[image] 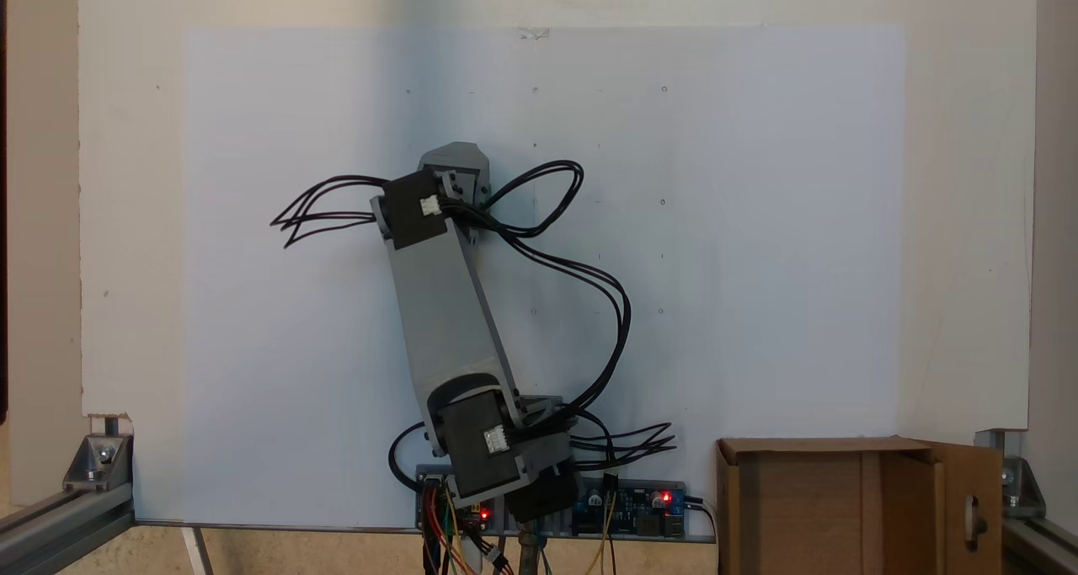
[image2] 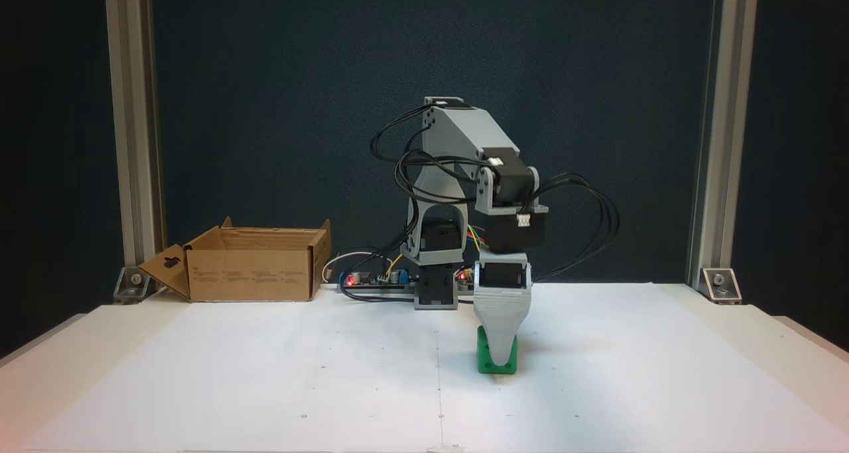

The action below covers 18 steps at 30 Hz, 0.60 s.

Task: Grasp a green dice and put it in the bin.

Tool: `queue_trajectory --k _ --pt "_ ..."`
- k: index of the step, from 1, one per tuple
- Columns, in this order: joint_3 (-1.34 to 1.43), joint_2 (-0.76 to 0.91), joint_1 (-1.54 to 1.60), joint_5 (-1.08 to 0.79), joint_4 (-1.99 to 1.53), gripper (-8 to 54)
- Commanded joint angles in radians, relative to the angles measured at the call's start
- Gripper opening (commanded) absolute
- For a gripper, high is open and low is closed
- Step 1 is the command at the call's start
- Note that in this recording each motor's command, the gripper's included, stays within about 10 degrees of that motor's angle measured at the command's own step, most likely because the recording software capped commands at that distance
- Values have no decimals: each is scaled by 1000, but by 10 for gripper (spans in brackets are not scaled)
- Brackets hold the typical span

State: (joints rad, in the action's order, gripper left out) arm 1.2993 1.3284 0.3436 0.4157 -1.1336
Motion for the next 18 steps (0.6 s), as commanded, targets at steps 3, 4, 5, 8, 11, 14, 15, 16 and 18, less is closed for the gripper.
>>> queue_trajectory --k 3,4,5,8,11,14,15,16,18 --pt "-12 5 3 61 20 416" --pt "-11 2 2 61 23 416" --pt "-12 0 2 60 25 416" --pt "-12 -9 -5 57 34 416" --pt "-12 -11 -5 52 35 415" --pt "-12 -12 -5 46 40 412" --pt "-12 -12 -5 43 44 412" --pt "-12 -12 -5 41 49 405" --pt "-12 -12 -9 40 57 403"
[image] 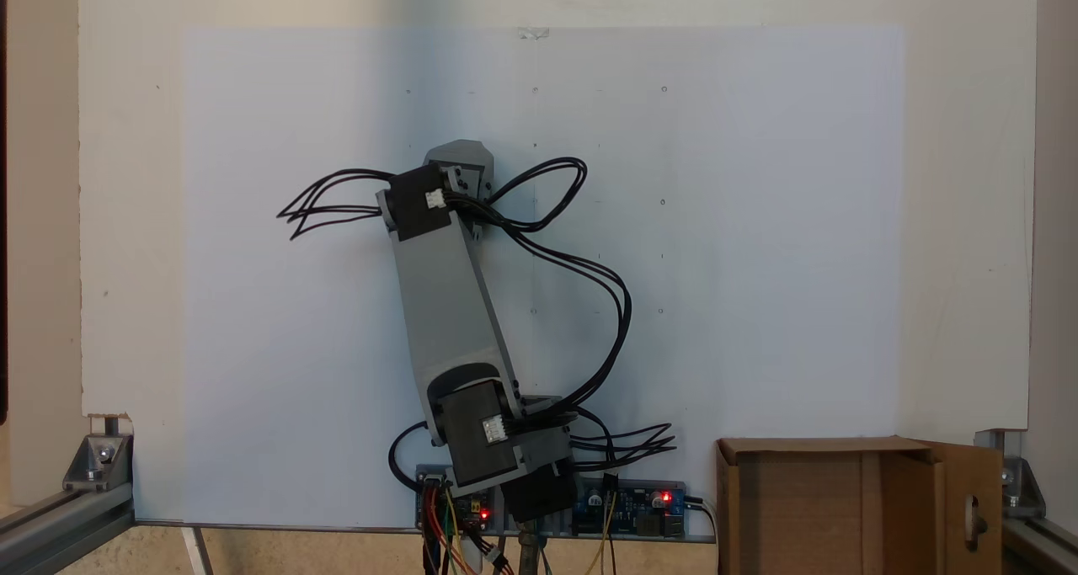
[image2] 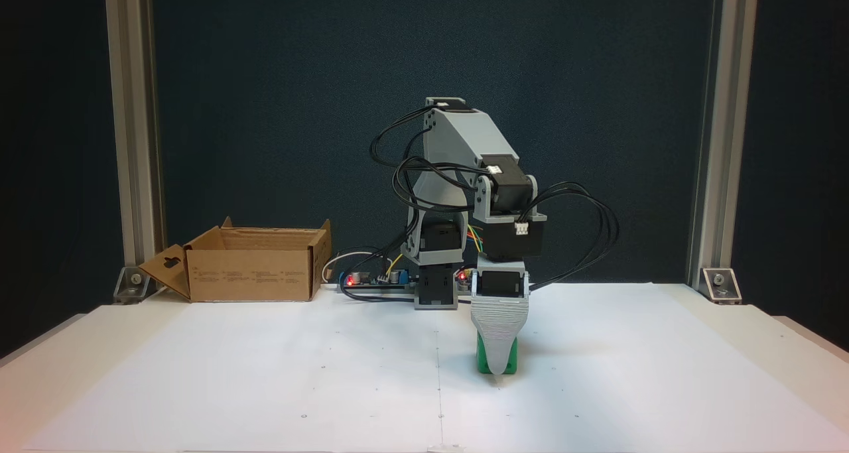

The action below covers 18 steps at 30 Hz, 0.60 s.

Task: Grasp a green dice and put it in the bin.

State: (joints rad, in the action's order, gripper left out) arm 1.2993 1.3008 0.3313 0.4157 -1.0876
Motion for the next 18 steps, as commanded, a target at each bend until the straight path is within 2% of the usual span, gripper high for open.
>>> queue_trajectory --k 1,10,13,15,18 --pt "-11 15 2 40 15 399" --pt "-11 15 -9 29 25 387" --pt "-12 15 -17 23 35 340" --pt "-12 15 -18 21 35 331" --pt "-12 14 -18 18 35 260"
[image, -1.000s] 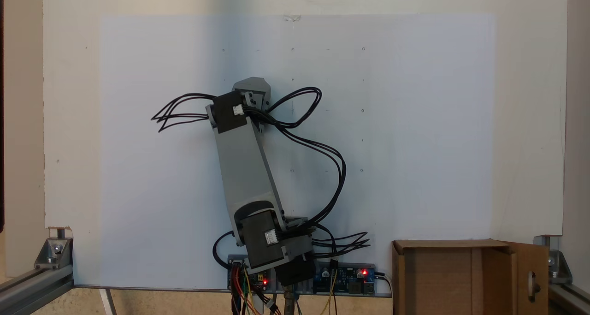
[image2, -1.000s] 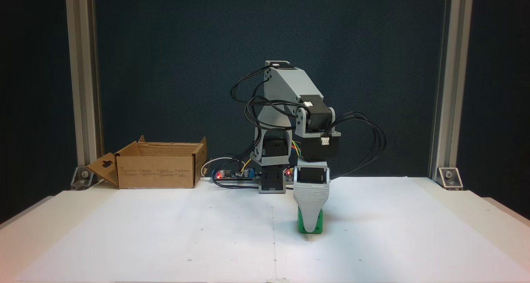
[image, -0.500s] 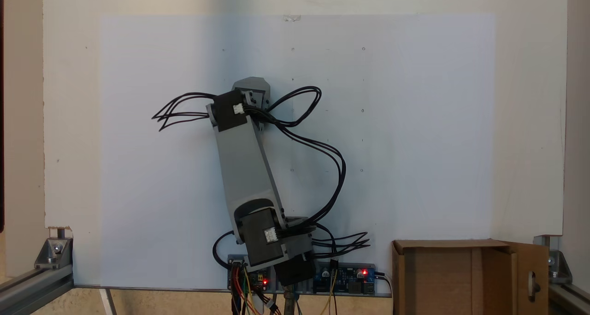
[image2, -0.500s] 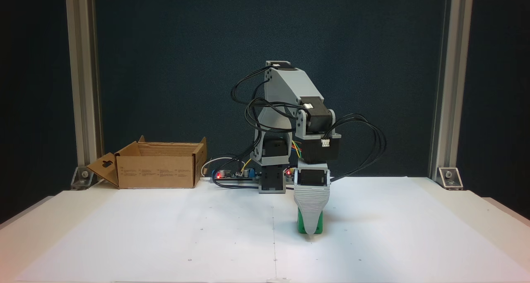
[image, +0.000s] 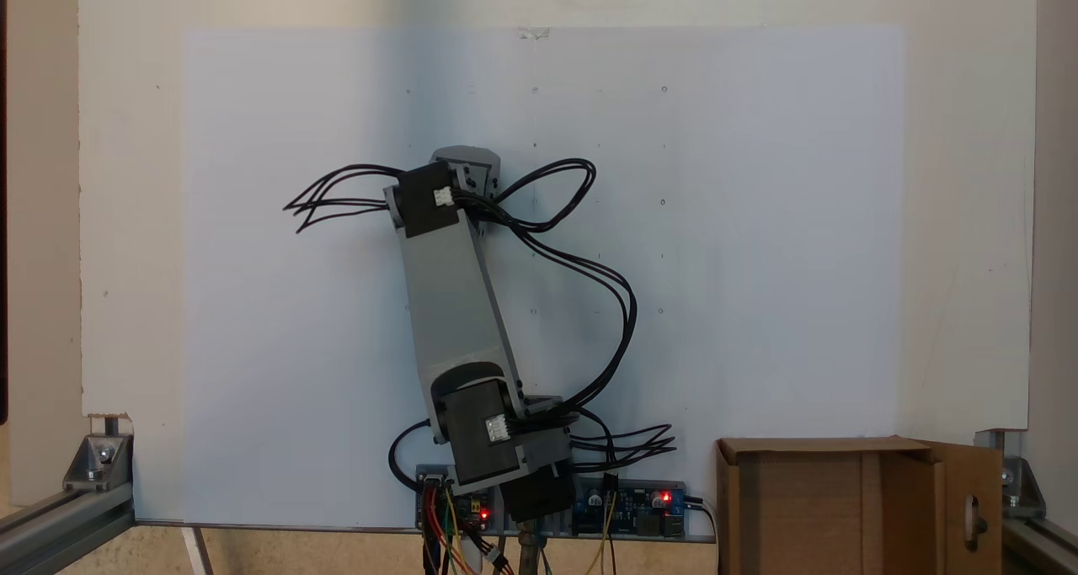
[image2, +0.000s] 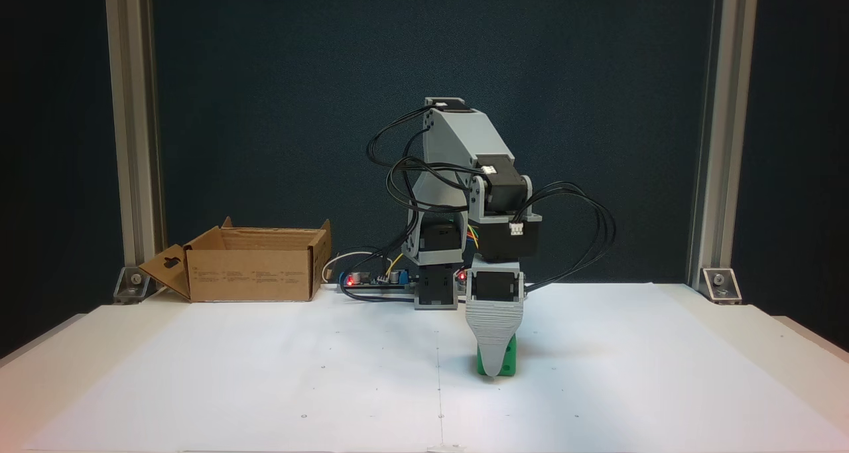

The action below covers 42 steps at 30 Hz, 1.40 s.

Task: Grasp a green dice and put it in the bin.

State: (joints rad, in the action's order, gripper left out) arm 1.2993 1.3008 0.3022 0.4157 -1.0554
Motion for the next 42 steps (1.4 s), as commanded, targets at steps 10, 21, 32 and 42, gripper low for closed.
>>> queue_trajectory --k 10,21,32,42 --pt "-12 14 5 -3 11 116" --pt "-190 124 -37 -3 -293 116" --pt "-327 477 -83 -21 -594 116" --pt "-345 509 -146 -71 -606 116"
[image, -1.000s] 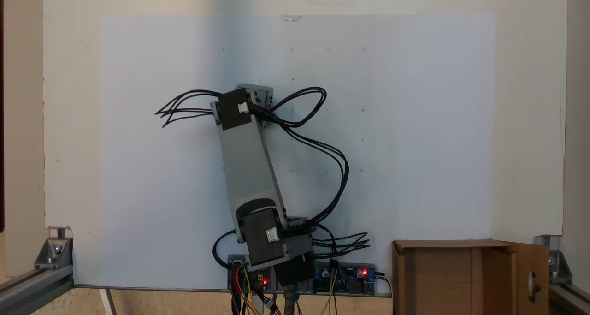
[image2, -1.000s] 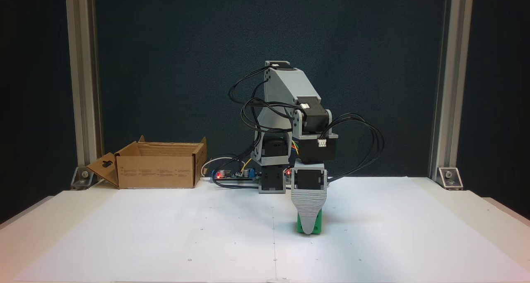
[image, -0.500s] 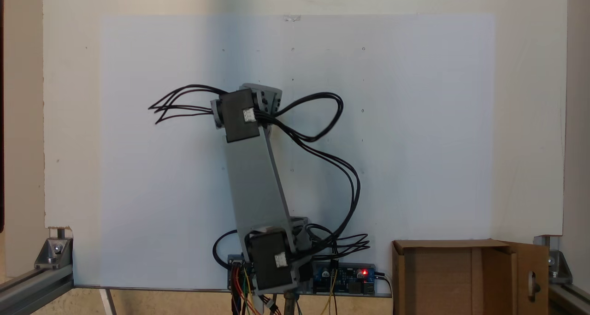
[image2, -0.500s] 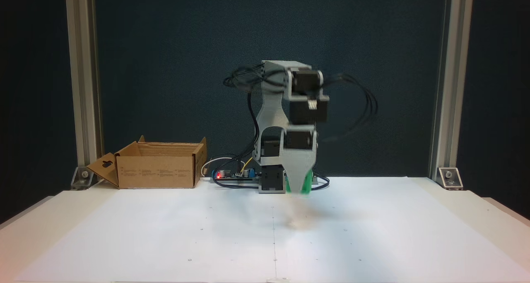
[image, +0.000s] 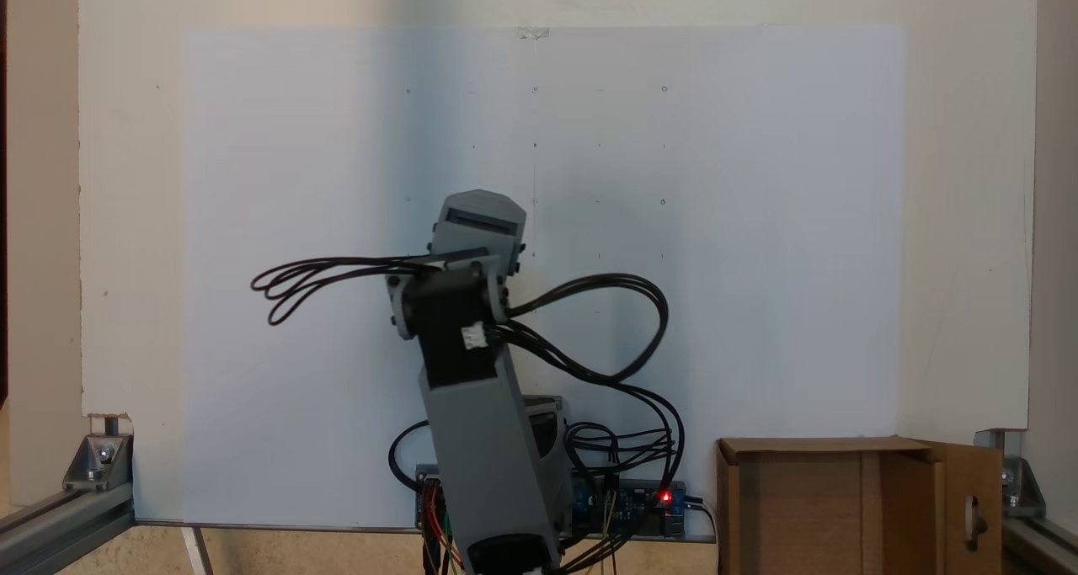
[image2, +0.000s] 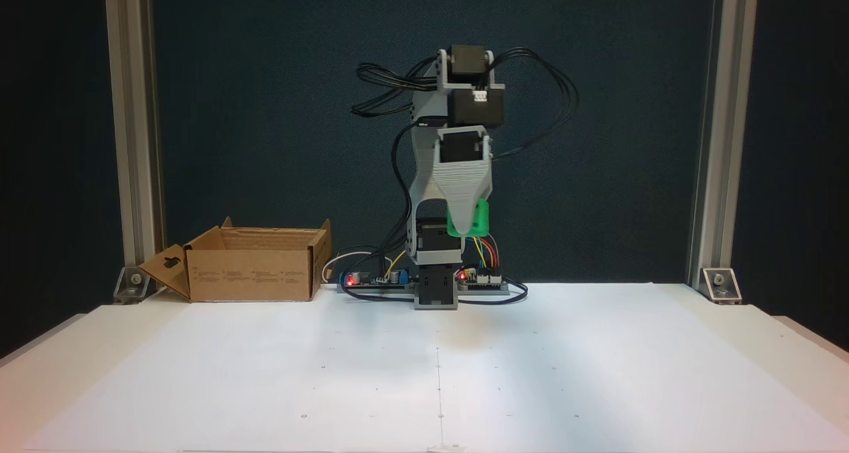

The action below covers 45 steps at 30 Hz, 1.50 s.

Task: Grasp a green dice and put it in the bin.

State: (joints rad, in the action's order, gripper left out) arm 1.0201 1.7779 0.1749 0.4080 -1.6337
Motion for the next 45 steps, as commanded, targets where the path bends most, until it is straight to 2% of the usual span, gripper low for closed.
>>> queue_trajectory --k 1,9,13,24,34,45 --pt "-67 31 -54 -83 -23 116" --pt "-89 -61 -445 -242 97 116" --pt "-239 -140 -728 -342 100 116" --pt "-278 -163 -1275 -647 100 116" --pt "-353 -230 -1766 -752 115 116" --pt "-469 -471 -1982 -845 144 116"
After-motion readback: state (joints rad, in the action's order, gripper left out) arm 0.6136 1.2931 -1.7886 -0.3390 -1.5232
